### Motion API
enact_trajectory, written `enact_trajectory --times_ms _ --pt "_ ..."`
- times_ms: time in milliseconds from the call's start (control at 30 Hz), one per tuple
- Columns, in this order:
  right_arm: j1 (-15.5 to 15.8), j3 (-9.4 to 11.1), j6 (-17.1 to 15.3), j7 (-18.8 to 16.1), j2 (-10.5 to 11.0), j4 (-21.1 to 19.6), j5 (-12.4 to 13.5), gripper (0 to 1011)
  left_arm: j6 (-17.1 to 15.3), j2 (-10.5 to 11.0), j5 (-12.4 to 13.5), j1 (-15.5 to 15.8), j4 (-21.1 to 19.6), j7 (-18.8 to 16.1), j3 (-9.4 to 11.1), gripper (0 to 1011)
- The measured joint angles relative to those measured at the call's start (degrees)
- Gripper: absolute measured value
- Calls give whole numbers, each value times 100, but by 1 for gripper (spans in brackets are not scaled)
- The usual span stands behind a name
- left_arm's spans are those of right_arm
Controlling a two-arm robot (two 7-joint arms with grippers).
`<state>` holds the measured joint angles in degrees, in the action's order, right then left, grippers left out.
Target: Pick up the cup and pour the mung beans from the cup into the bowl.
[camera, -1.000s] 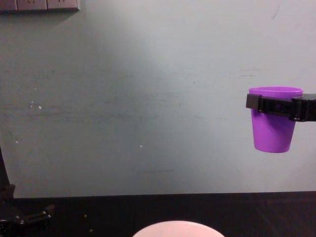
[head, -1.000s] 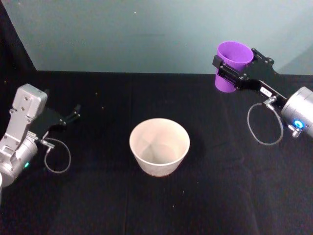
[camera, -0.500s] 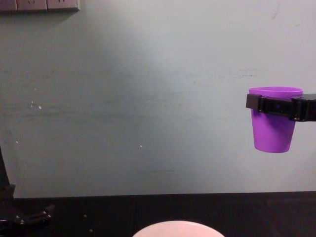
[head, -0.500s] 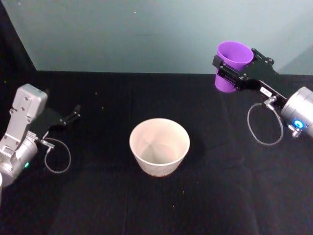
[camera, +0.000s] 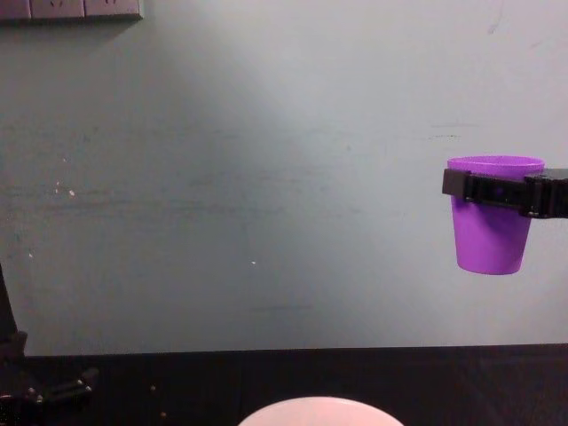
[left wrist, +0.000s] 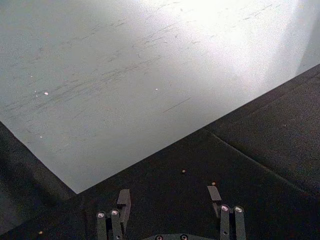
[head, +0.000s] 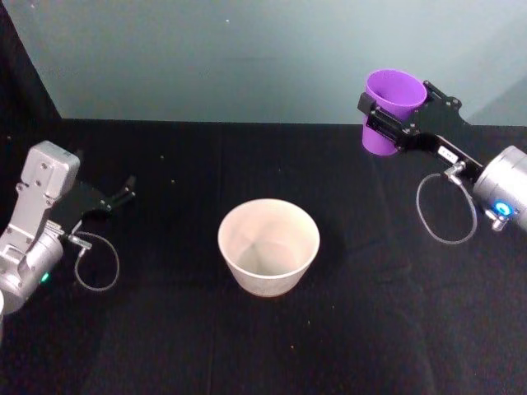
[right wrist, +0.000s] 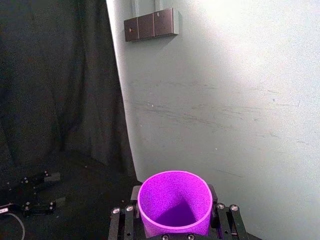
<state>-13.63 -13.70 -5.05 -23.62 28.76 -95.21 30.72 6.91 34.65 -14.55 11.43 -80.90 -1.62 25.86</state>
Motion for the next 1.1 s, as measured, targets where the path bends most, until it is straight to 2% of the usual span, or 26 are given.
enact_trajectory --times_ms 1100 --pt "0 0 0 0 0 0 0 751 0 0 0 0 0 0 0 1000"
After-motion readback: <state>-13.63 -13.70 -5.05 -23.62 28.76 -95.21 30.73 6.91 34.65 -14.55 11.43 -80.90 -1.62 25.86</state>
